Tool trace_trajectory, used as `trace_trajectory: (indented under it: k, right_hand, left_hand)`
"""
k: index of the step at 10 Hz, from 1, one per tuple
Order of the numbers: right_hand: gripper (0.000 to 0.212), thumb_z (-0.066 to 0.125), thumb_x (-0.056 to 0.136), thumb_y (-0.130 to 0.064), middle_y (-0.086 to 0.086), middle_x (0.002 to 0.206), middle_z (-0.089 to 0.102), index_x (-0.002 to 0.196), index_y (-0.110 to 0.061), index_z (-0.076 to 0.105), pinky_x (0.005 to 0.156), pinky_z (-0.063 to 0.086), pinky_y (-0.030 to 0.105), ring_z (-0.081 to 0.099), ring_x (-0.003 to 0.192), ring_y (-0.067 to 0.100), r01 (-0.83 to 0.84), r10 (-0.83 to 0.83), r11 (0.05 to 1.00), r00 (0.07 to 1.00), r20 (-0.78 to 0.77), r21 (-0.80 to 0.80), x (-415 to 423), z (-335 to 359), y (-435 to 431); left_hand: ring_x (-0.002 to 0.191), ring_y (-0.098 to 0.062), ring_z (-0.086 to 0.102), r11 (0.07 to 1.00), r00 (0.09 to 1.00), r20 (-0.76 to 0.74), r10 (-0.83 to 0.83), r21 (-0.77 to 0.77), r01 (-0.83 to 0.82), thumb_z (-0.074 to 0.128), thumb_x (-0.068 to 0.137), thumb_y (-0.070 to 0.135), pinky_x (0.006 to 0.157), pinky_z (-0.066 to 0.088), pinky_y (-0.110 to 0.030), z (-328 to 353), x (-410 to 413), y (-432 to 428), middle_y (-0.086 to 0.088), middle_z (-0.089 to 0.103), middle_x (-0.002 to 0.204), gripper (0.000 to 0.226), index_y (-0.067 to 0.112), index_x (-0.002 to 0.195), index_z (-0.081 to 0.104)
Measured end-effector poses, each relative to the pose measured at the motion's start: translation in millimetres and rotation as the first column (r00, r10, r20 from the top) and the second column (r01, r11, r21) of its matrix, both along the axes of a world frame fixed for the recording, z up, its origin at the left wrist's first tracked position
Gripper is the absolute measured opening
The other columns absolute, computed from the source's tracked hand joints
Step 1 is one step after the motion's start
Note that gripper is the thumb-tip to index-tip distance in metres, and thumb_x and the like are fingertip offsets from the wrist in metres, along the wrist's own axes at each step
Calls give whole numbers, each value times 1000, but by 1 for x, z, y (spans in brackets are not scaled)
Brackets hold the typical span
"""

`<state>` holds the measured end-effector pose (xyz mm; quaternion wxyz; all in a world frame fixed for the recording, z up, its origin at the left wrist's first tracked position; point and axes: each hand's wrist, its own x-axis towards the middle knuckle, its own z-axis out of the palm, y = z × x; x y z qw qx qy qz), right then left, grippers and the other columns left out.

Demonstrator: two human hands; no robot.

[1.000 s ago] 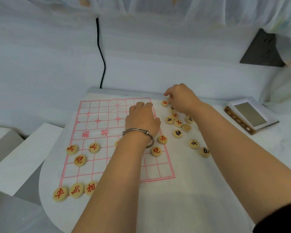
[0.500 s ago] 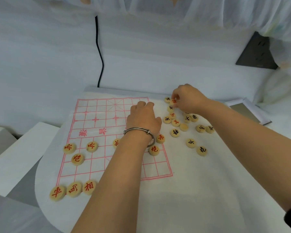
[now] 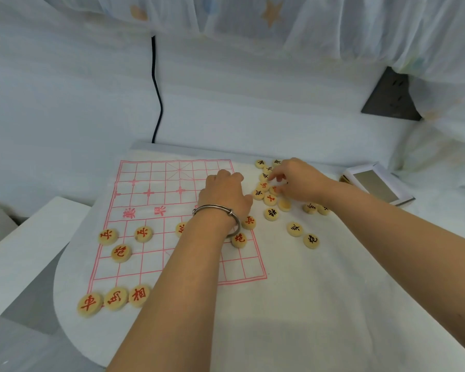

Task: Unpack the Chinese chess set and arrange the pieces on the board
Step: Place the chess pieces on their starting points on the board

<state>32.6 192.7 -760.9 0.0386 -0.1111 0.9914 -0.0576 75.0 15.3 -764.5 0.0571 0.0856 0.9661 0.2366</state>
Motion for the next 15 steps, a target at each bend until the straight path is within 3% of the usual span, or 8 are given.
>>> trace_trajectory:
  k: [1,4,5,7,8,10,12,15]
  right_hand:
    - [26,57,89,-9,2,104,60,113,-15,65,77,43,26,54,93,17,-10,9,999,1000,-13,-53,-5,7,-7]
    - [26,60,86,-13,0,106,62,111,-18,64,74,44,25,49,86,11,-82,79,991,996,28,102,-13,0,-27]
    - [26,57,86,-8,0,101,60,109,-16,65,73,41,24,49,85,12,-35,35,999,999,-3,9,-14,14,-18]
    - [26,58,84,-9,-1,98,60,107,-18,65,63,37,20,49,84,13,-115,90,974,987,136,196,-3,8,-9]
    - [24,57,84,-8,-1,93,61,106,-14,66,66,37,22,54,87,17,-98,93,988,995,41,121,-3,15,-8]
    - [24,66,84,-12,-1,91,57,108,-14,66,75,37,22,52,84,14,81,-119,971,981,-156,-226,-5,60,17]
    - [19,70,81,-17,-5,87,61,100,-15,68,65,40,16,56,85,13,53,-56,989,998,-20,-141,4,50,13]
    - [24,64,83,-17,2,93,65,105,-11,67,68,41,25,54,81,15,-106,91,989,986,142,102,17,11,-20]
  left_hand:
    - [132,-26,32,1000,1000,1,0,9,0,48,94,33,103,37,-39,0,-1,1,-5,36,144,48,20,139,38]
    - [132,-26,32,1000,1000,-14,2,27,-2,49,94,32,103,37,-39,-2,-2,1,-5,36,144,49,20,140,39]
    - [132,-26,32,999,1000,-17,3,35,-2,49,94,32,103,37,-39,-2,-3,0,-5,37,143,49,20,140,39]
    - [131,-26,34,999,1000,-16,-6,40,7,48,94,32,101,38,-39,-3,-1,3,-5,37,143,48,20,140,39]
    - [131,-25,33,999,1000,-13,-7,40,8,48,94,32,102,37,-39,-3,-2,2,-5,37,143,49,20,140,39]
    - [132,-26,32,998,1000,-6,11,57,-11,48,94,30,102,37,-38,-2,-3,-1,-5,35,144,49,20,140,38]
    - [132,-25,32,999,1000,-1,-5,44,5,47,94,31,102,37,-39,-3,-2,3,-5,34,145,48,20,140,38]
    - [132,-26,32,999,1000,-10,-2,42,2,49,93,33,103,36,-40,-4,-4,1,-5,35,145,49,21,140,39]
